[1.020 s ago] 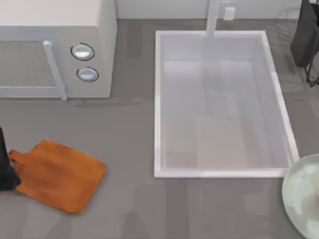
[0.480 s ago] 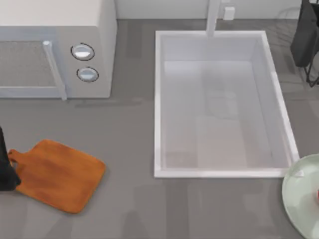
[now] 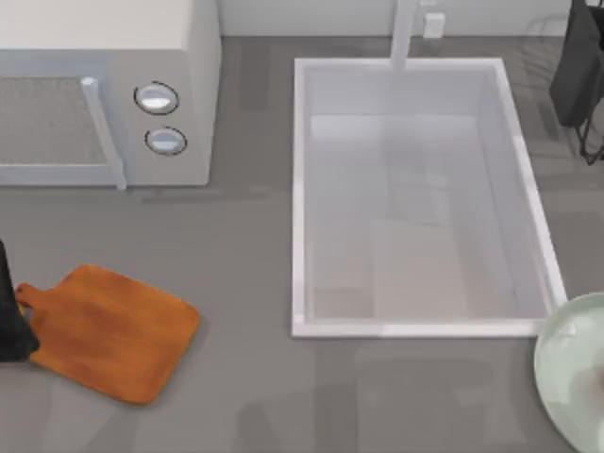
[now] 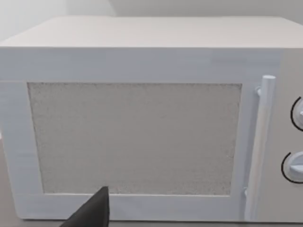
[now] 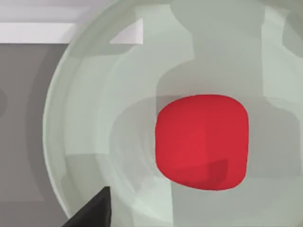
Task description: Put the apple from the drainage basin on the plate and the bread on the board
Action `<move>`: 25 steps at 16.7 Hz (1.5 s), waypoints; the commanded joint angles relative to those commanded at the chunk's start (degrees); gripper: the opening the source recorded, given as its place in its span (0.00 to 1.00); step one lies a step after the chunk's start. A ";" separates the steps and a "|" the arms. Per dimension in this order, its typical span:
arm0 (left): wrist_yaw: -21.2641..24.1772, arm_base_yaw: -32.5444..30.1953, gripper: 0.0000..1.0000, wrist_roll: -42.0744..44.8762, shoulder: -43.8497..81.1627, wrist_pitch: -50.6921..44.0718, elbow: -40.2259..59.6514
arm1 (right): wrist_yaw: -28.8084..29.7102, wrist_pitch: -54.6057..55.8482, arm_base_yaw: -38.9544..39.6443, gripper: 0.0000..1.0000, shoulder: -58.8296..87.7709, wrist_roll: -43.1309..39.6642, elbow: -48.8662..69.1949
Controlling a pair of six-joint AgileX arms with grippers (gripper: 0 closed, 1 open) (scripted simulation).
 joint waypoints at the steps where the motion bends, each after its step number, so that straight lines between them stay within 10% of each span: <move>1: 0.00 0.00 1.00 0.00 0.00 0.00 0.00 | 0.00 3.20 -0.26 1.00 -3.90 -0.28 -2.73; 14: 0.00 0.00 1.00 0.00 0.00 0.00 0.00 | -0.01 54.41 -4.42 1.00 -64.56 -4.71 -46.11; 25: -0.05 0.18 1.00 0.24 1.64 -1.29 0.41 | -0.01 58.68 -4.85 1.00 -68.85 -5.17 -50.32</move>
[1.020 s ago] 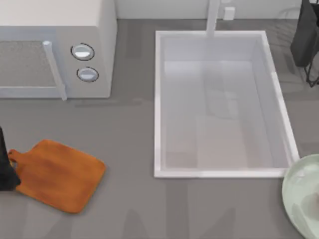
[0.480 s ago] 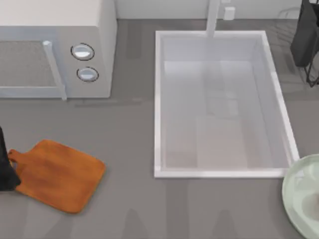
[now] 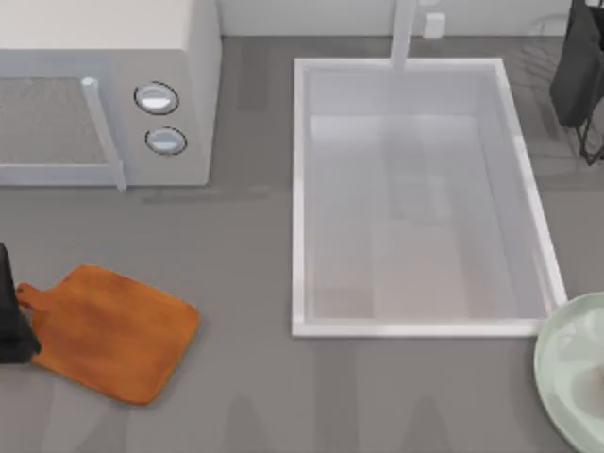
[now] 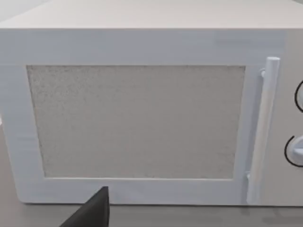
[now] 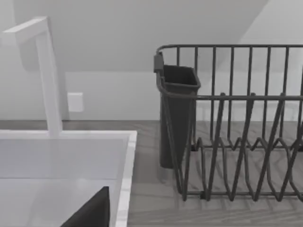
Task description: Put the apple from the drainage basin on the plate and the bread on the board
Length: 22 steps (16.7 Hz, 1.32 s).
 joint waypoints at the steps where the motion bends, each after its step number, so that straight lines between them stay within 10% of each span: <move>1: -0.02 0.15 1.00 0.24 1.59 -1.11 0.59 | 0.00 0.00 0.00 1.00 0.00 0.00 0.00; 22: 0.26 6.17 1.00 13.47 74.20 -44.25 51.00 | 0.00 0.00 0.00 1.00 0.00 0.00 0.00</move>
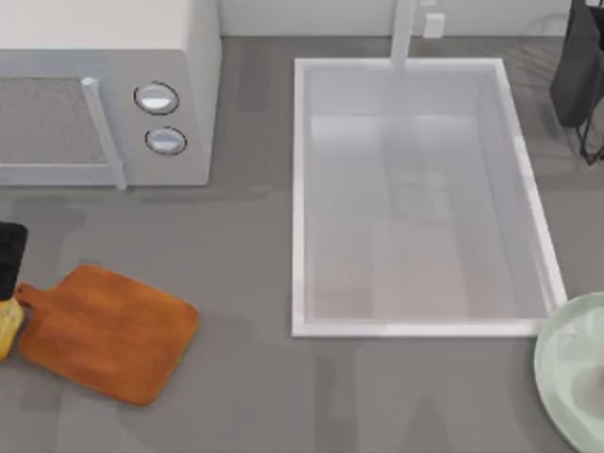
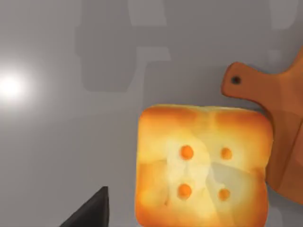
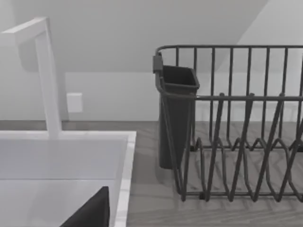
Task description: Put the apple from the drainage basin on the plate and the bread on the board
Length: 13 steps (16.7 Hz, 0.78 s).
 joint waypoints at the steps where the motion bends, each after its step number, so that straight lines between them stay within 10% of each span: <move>1: -0.03 0.27 1.00 0.59 3.20 -1.94 2.09 | 0.00 0.00 0.00 1.00 0.00 0.00 0.00; 13: -0.21 1.70 1.00 3.73 20.49 -12.52 12.99 | 0.00 0.00 0.00 1.00 0.00 0.00 0.00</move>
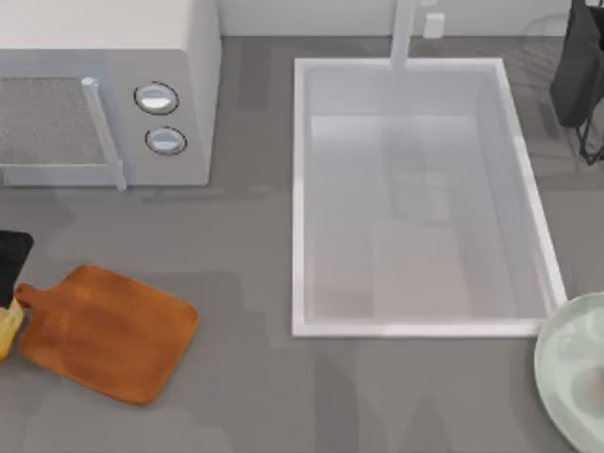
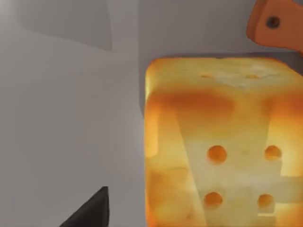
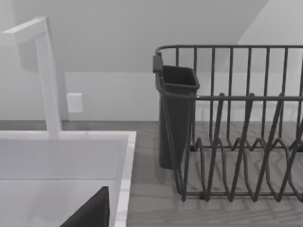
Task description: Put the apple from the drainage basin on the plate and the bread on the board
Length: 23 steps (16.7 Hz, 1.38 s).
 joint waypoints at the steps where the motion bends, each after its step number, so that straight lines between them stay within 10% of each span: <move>1: 0.00 0.00 1.00 0.00 0.00 0.00 0.00 | 0.00 0.00 0.00 1.00 0.00 0.00 0.00; 16: 0.02 0.12 1.00 0.23 7.05 16.34 -9.29 | 0.00 0.00 0.00 1.00 0.00 0.00 0.00; 23: 0.02 0.12 0.47 0.23 7.05 16.34 -9.29 | 0.00 0.00 0.00 1.00 0.00 0.00 0.00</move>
